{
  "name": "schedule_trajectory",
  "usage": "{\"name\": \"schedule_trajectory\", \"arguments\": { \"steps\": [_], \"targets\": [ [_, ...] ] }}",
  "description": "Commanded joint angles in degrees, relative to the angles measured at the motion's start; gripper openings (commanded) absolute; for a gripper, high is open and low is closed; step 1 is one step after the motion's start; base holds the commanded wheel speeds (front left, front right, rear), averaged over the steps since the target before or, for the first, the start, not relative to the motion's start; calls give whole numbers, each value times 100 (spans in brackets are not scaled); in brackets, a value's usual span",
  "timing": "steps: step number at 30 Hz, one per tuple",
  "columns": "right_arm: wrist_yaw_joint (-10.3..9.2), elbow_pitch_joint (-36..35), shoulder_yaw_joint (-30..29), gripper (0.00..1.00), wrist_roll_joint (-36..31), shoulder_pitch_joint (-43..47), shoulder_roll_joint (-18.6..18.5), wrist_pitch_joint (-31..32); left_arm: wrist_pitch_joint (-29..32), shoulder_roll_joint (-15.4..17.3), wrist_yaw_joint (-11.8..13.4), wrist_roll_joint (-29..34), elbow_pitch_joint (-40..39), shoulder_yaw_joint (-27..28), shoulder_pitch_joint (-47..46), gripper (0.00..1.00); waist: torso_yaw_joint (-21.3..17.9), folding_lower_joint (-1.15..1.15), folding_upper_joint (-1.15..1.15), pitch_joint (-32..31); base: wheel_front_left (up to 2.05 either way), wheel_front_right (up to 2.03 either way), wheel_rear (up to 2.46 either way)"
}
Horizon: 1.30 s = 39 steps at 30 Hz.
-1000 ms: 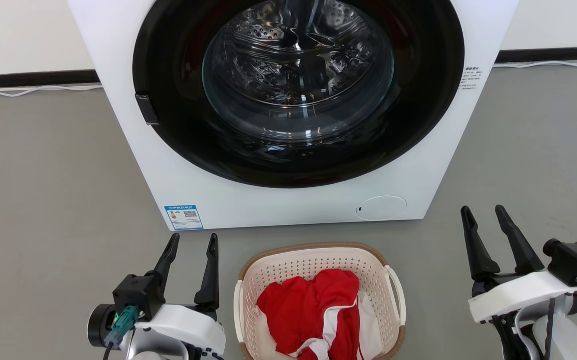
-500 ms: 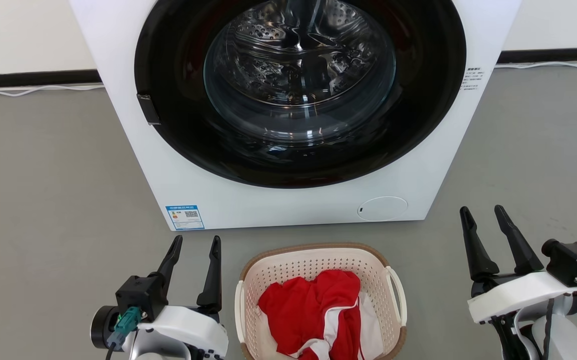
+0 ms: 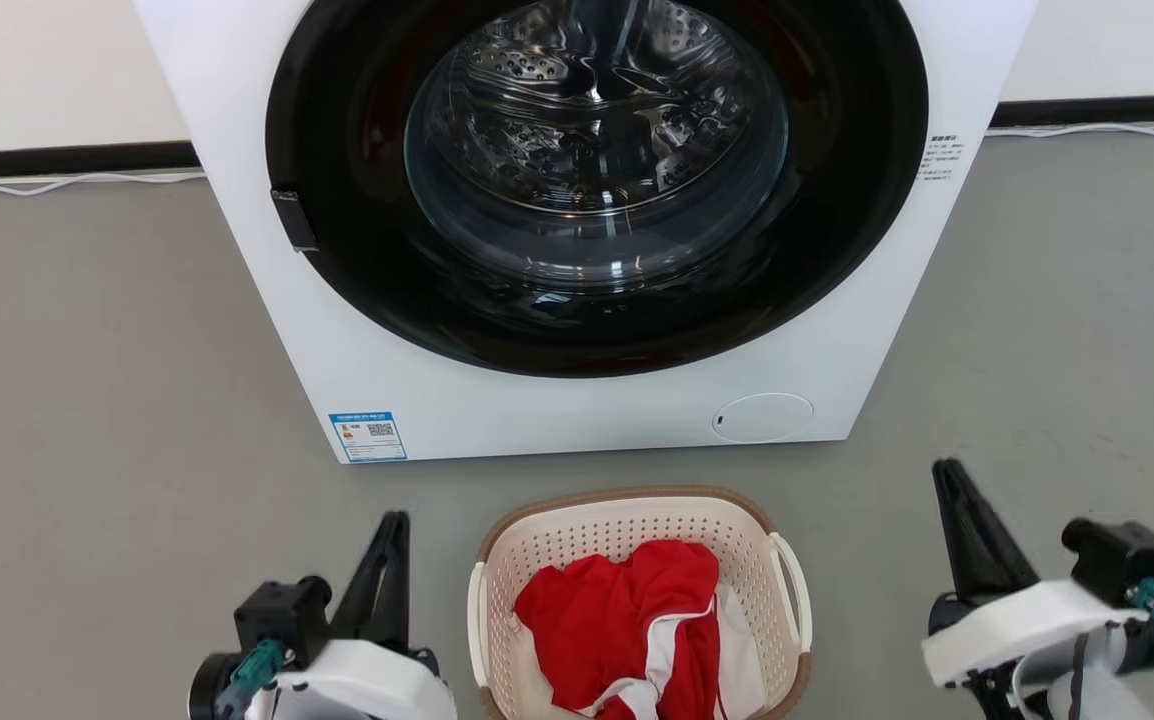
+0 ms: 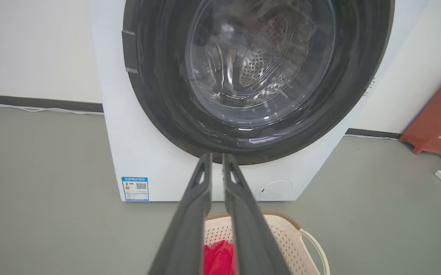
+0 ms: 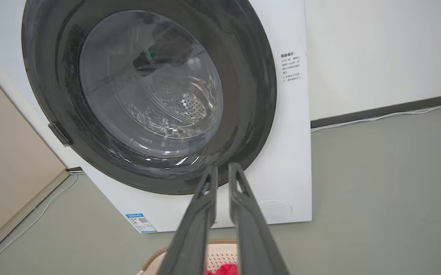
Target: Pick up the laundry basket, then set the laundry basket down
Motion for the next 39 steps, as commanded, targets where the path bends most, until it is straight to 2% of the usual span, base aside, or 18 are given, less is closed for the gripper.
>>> {"name": "schedule_trajectory", "arguments": {
  "steps": [1, 4, 9, 39],
  "targets": [
    [1, -128, -51, 0, 171, -123, -46, 37, 45, 10, -24, -187, -128, 38, -101, 0, 3, 2, 0, -8, 0, 0, 0],
    [2, -152, -85, 0, 329, -106, -22, 88, 94, 17, -45, -377, -134, 76, -99, 0, 6, 12, 0, -26, 0, 0, 0],
    [4, -181, -141, 0, 591, -87, 19, 171, 172, 28, -79, -689, -130, 138, -108, 0, 10, 1, 0, -28, 0, 0, 0],
    [14, -361, -473, 0, 2106, 18, 255, 656, 630, 64, -277, -2472, -153, 511, -146, 0, 39, 0, 0, -90, 0, 0, 0]
  ]
}}
